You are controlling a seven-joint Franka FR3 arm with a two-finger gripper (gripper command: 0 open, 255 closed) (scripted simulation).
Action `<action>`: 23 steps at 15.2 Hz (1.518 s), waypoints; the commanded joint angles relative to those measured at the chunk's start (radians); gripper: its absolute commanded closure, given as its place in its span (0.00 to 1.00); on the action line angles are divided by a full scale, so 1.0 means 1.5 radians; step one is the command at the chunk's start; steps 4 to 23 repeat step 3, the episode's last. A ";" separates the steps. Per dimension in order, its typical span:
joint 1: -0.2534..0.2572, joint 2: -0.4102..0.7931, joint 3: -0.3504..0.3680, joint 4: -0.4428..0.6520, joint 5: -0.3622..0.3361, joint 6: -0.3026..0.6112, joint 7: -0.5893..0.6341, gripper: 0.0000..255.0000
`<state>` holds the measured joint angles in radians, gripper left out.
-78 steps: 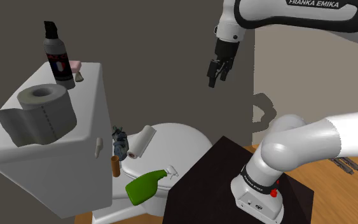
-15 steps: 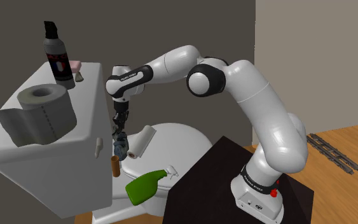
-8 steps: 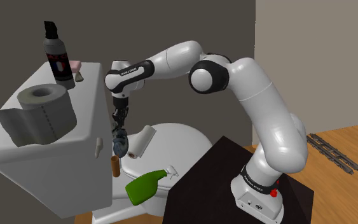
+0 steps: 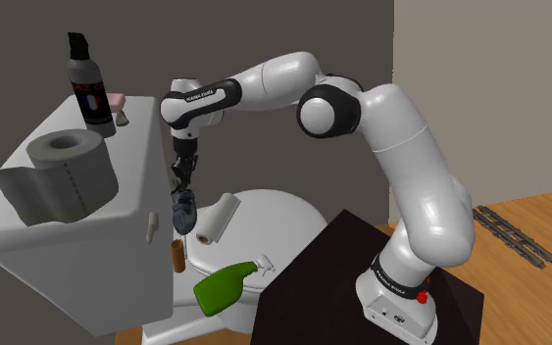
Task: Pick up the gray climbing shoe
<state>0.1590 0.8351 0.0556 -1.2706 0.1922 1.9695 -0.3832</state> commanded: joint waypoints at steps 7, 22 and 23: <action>0.000 -0.011 0.000 0.000 0.000 -0.010 0.003 1.00; 0.000 -0.011 0.000 0.000 0.000 -0.010 0.003 1.00; 0.000 -0.011 0.000 0.000 0.000 -0.010 0.003 1.00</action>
